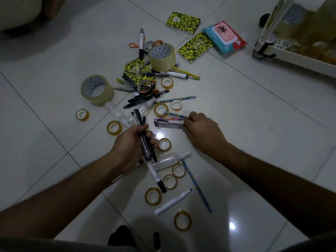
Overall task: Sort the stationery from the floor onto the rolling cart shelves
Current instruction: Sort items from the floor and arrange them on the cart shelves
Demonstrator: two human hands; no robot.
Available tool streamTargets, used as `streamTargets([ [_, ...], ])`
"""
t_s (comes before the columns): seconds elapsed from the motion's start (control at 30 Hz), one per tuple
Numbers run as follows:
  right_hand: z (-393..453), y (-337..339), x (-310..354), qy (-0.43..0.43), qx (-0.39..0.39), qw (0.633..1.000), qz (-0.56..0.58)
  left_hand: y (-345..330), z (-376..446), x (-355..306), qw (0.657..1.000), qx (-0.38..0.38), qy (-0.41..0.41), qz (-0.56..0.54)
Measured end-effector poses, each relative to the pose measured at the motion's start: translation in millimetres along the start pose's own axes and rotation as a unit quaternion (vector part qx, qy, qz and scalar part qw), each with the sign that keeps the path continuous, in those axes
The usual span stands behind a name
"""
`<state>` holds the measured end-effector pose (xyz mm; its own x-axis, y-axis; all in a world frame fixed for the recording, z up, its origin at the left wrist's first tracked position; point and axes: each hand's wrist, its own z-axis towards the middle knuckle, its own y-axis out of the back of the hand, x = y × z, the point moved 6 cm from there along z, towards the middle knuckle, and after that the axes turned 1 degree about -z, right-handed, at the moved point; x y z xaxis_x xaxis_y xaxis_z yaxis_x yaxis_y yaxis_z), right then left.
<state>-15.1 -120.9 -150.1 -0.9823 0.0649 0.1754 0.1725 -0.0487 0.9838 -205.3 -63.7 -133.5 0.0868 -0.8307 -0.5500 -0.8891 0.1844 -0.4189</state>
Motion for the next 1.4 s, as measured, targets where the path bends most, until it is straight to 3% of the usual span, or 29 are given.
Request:
streamTargets([
  [0.23,-17.4,0.6,10.1,0.078,-0.035,0.996,-0.028,-1.4,-1.7,-1.9,1.000,-0.001,-0.006,0.009],
  [0.43,-16.0,-14.3,13.3,0.060,-0.009,0.998,-0.028,-5.7,-5.1,-4.9,1.000,-0.001,-0.013,0.013],
  [0.5,-14.3,-7.9,11.4,0.051,-0.018,0.998,0.030,-4.3,-6.1,-5.7,1.000,-0.004,-0.014,0.012],
  [0.57,-12.5,6.3,5.6,0.005,-0.010,0.985,0.172,-3.3,-7.4,-7.4,1.000,-0.005,-0.017,0.014],
  [0.63,-14.5,13.1,-5.6,-0.103,0.040,0.920,0.377,-3.9,-9.0,-9.3,1.000,-0.002,-0.021,0.016],
  [0.73,-20.9,6.6,-6.7,-0.231,0.122,0.726,0.636,-6.0,-10.1,-10.4,1.000,0.001,-0.023,0.017],
  [0.8,-22.7,0.4,-3.1,-0.286,0.147,0.597,0.735,-7.7,-9.9,-9.9,1.000,0.006,-0.021,0.021],
  [0.87,-24.7,-5.2,0.3,-0.326,0.164,0.494,0.789,-9.4,-9.2,-8.9,0.999,0.012,-0.017,0.024],
  [0.9,-25.2,-7.3,0.8,-0.336,0.173,0.463,0.802,-9.8,-9.2,-8.4,0.999,0.015,-0.015,0.024],
  [0.97,-26.0,-11.2,0.9,-0.345,0.184,0.437,0.810,-9.3,-9.1,-8.2,0.999,0.019,-0.013,0.022],
  [1.03,-26.9,-13.2,0.3,-0.356,0.190,0.452,0.796,-8.0,-9.2,-8.4,0.999,0.022,-0.012,0.022],
  [1.07,-25.9,-12.3,-1.8,-0.355,0.183,0.494,0.772,-7.2,-9.1,-8.5,0.999,0.022,-0.011,0.023],
  [1.1,-23.5,-10.4,-7.0,-0.342,0.166,0.570,0.729,-6.6,-9.1,-8.7,0.999,0.021,-0.010,0.024],
  [1.17,-14.2,2.8,-17.4,-0.264,0.100,0.777,0.563,-6.3,-8.8,-8.9,1.000,0.019,-0.009,0.022],
  [1.2,-9.2,10.0,-18.7,-0.208,0.061,0.858,0.466,-6.7,-8.6,-9.1,1.000,0.020,-0.008,0.020],
  [1.23,-4.9,13.4,-17.4,-0.159,0.037,0.908,0.385,-7.1,-8.5,-9.2,1.000,0.021,-0.008,0.020],
  [1.3,1.4,13.3,-11.5,-0.107,0.034,0.953,0.282,-7.2,-7.7,-9.1,0.999,0.023,-0.009,0.022],
  [1.4,6.9,7.3,-7.8,-0.087,0.022,0.977,0.191,-8.1,-6.9,-8.9,0.999,0.025,-0.005,0.028],
])
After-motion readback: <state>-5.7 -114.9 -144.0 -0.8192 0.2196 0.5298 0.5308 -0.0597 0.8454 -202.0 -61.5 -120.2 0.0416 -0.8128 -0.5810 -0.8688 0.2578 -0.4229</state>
